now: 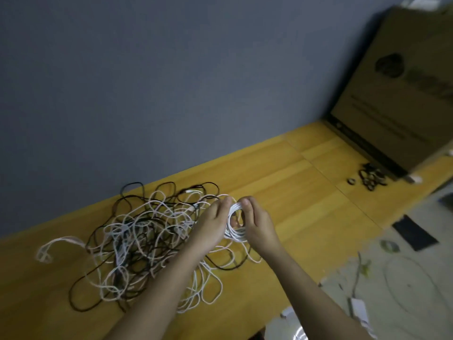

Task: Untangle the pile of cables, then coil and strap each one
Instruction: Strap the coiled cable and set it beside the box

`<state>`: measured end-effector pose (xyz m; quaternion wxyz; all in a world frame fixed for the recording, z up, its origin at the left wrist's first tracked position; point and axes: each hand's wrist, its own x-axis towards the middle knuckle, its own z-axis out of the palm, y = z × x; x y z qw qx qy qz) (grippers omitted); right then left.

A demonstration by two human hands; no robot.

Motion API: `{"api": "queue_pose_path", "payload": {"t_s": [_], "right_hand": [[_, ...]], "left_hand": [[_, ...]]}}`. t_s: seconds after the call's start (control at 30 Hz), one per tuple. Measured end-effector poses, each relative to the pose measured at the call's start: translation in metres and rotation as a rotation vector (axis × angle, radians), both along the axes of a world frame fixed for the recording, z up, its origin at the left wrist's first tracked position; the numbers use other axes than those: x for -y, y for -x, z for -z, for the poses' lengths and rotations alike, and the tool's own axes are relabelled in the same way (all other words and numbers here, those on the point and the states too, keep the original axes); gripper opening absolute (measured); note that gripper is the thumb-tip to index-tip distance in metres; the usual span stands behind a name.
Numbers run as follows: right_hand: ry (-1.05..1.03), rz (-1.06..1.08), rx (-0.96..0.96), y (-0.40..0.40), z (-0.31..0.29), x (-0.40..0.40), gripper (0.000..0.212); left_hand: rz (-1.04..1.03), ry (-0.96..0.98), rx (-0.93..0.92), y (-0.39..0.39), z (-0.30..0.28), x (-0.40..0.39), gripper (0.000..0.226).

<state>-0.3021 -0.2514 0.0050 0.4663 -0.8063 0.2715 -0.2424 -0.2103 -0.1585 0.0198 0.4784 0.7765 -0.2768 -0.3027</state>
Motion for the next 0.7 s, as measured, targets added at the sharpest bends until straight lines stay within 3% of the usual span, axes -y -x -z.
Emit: {"api": "queue_pose_path", "payload": {"t_s": [0.13,0.33,0.43,0.53,0.63,0.7], "right_hand": [[0.0,-0.005,-0.027,0.033,0.003,0.045,0.025],[-0.331,0.131,0.09,0.076,0.01,0.12,0.047],[-0.407,0.138,0.01,0.103,0.02,0.167,0.034],[-0.37,0.155,-0.054,0.128,0.022,0.212,0.028],[-0.241,0.183,-0.051,0.141,0.026,0.252,0.047],[-0.186,0.202,-0.072,0.145,0.028,0.278,0.045]], "left_hand": [[0.255,-0.099,0.175,0.029,0.007,0.037,0.042],[0.218,-0.01,0.322,0.071,0.02,0.128,0.027],[0.2,-0.026,0.397,0.094,0.029,0.184,0.028],[0.204,-0.093,0.425,0.118,0.036,0.237,0.03],[0.192,-0.132,0.381,0.14,0.043,0.278,0.031],[0.179,-0.141,0.313,0.149,0.045,0.298,0.031]]}}
